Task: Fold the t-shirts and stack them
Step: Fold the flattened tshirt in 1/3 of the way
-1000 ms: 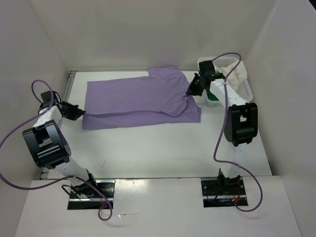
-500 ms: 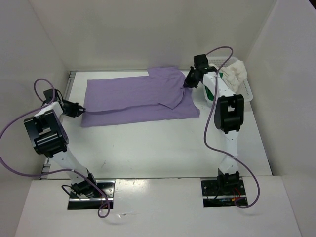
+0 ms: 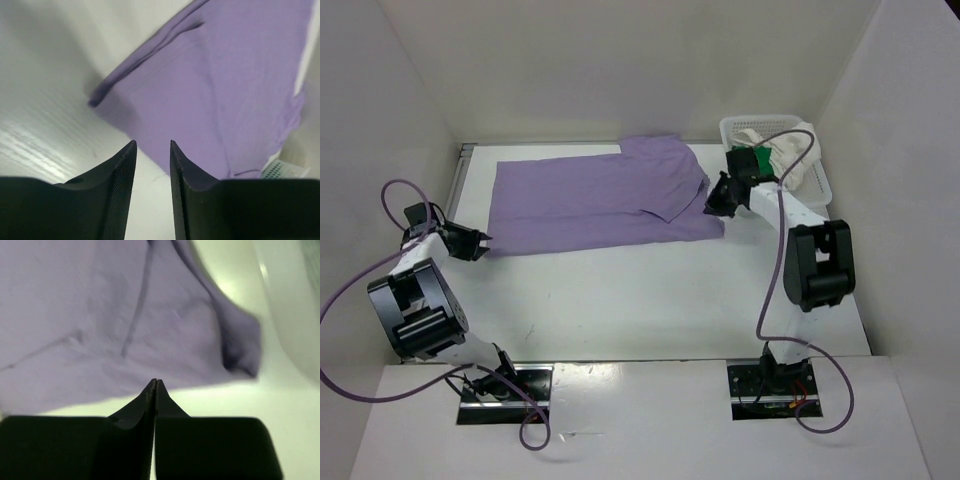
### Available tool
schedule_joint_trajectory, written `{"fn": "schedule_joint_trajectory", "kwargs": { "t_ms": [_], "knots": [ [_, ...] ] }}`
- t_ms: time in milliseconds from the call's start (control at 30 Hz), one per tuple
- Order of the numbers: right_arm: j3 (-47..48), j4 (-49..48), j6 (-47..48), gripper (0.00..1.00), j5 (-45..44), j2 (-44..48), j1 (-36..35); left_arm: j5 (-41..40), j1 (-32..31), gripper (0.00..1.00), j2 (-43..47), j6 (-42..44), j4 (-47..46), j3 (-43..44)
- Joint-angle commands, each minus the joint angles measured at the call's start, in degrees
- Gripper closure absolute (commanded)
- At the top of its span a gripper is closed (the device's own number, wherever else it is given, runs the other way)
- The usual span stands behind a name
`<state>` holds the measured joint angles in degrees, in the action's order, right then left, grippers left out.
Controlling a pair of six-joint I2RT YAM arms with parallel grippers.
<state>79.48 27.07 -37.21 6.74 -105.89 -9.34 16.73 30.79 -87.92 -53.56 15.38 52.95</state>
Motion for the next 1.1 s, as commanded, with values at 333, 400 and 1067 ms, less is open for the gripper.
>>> {"fn": "schedule_joint_trajectory", "kwargs": {
  "t_ms": [333,400,1067],
  "knots": [
    [-19.20,-10.46,-2.52,0.52,-10.35,7.10,0.99,0.93,0.50,0.62,-8.85,1.53,-1.31,-1.36],
    [-18.67,-12.12,-3.04,0.52,-10.35,5.87,0.99,0.93,0.50,0.68,-10.25,1.01,-1.93,-0.75],
    [-28.84,-6.33,-10.16,0.98,-12.02,13.85,-2.79,-0.30,2.78,1.00,-7.27,3.55,2.20,-3.63]
  ]
}}
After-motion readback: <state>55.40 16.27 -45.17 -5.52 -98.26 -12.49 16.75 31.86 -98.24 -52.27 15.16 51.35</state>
